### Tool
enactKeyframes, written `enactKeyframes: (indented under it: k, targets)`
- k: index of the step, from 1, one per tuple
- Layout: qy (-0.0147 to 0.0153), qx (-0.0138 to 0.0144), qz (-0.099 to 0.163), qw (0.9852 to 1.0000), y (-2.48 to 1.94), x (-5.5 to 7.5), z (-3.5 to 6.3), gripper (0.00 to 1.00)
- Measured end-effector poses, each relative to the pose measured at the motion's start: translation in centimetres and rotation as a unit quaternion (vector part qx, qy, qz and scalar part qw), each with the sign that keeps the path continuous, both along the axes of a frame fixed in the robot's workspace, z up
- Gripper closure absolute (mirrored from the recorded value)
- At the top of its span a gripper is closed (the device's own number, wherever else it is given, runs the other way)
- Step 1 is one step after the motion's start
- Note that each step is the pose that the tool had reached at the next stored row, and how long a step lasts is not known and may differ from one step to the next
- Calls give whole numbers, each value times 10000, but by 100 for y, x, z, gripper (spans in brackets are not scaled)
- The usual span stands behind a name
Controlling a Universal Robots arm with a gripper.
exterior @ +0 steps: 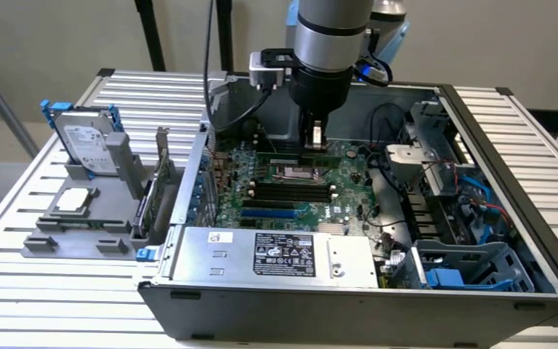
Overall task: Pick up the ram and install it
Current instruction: 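Insert the ram into the slot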
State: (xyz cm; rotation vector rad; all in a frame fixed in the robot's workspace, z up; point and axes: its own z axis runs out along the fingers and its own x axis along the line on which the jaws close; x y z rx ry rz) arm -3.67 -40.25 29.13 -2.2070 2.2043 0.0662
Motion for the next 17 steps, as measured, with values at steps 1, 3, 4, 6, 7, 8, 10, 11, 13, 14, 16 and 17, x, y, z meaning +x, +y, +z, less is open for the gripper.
enactKeyframes:
  k: [1,3,4,6,7,8,10,11,13,14,16,17]
  targets:
    - [0,-9,-9,10000,5,0,-15,86]
    - [1,-17,-23,10000,9,1,-50,86]
    - [0,-18,-26,10000,10,1,-70,86]
    - [1,-21,-28,10000,9,0,-106,86]
    - [1,-20,-28,10000,10,0,-124,86]
    - [0,-20,-28,10000,9,0,-142,86]
    - [0,-19,-28,10000,9,0,-178,86]
    - [0,-20,-29,10000,7,-1,-196,86]
    - [0,-20,-29,10000,3,-1,-233,86]
    - [0,-20,-28,10000,1,0,-251,86]
    - [0,-20,-29,10000,-4,0,-287,86]
    - [1,-20,-29,10000,-6,-1,-305,86]
